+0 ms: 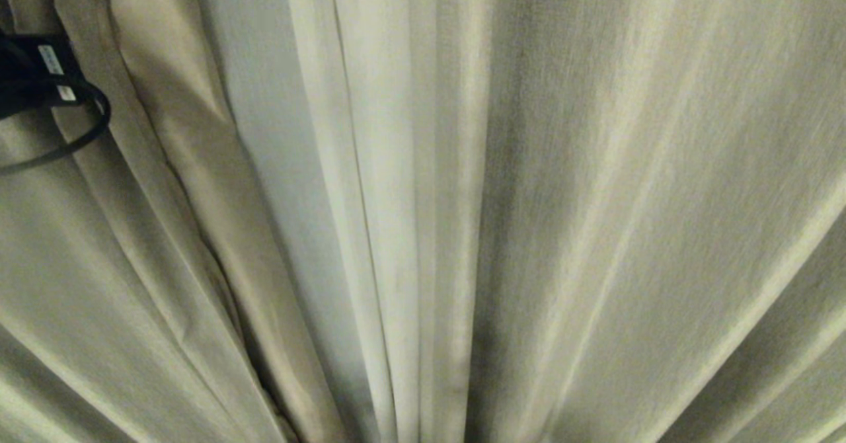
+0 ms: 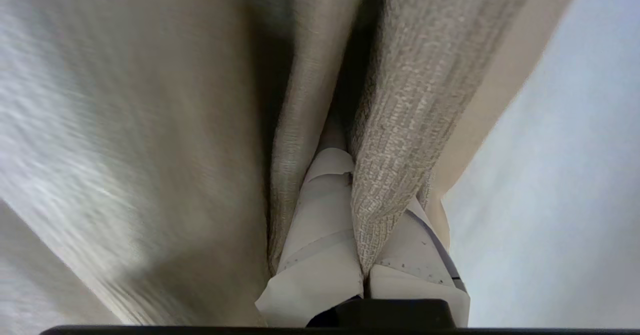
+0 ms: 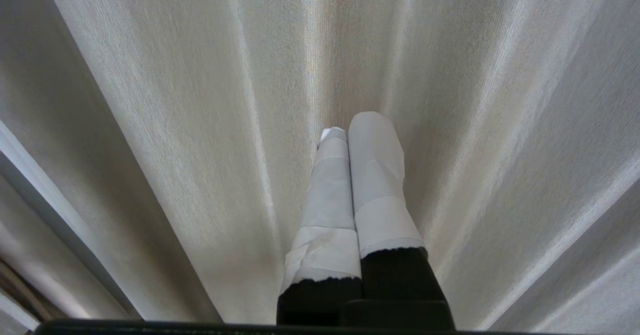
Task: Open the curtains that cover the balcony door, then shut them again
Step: Pull the outer curtains open on both sides
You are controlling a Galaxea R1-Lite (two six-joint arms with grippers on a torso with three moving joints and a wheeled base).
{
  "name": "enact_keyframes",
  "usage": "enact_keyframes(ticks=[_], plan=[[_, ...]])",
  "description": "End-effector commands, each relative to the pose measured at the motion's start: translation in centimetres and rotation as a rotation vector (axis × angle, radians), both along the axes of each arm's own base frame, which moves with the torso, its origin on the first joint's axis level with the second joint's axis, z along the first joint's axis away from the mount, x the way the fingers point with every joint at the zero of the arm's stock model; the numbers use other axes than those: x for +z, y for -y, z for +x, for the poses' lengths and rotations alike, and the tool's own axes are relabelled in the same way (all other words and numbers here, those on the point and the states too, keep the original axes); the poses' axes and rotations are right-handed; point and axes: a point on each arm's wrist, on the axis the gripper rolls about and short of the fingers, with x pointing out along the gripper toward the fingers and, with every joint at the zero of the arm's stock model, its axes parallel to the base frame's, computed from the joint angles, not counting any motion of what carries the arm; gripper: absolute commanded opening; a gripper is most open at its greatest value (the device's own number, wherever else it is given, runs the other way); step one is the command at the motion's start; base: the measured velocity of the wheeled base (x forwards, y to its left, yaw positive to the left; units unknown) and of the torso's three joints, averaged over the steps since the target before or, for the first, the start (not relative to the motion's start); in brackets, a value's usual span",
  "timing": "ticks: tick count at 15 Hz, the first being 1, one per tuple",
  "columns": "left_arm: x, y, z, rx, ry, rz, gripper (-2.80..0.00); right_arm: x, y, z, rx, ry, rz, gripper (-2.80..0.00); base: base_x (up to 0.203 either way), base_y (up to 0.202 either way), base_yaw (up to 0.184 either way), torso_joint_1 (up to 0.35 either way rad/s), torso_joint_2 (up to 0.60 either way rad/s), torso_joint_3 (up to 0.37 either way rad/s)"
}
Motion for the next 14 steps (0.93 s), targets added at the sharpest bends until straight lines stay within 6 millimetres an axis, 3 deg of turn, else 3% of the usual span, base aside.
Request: enact_keyframes(ticks=[1, 4, 9, 14], plan=[[-0.2, -1.6, 0.7, 0.060, 0.003, -0.014, -2.80, 0.0, 0.0, 0.0, 0.000, 0.001, -0.001, -2.80, 0.000, 0.000, 0.000, 0.000, 0.00, 0.000], [-0.6, -4.1, 1.2, 0.126, 0.010, -0.086, -2.80, 0.0, 0.0, 0.0, 0.000, -0.001, -0.001, -2.80, 0.000, 0.000, 0.000, 0.000, 0.00, 0.000], [-1.7, -10.7, 1.2, 0.155, -0.023, -0.109, -2.80, 0.0, 0.0, 0.0, 0.000, 0.001, -0.001, -2.80, 0.000, 0.000, 0.000, 0.000, 0.00, 0.000], [-1.8, -15.9, 3.0, 0.155, -0.029, -0.122, -2.80, 0.0, 0.0, 0.0, 0.000, -0.001, -0.001, -2.80, 0.000, 0.000, 0.000, 0.000, 0.00, 0.000]])
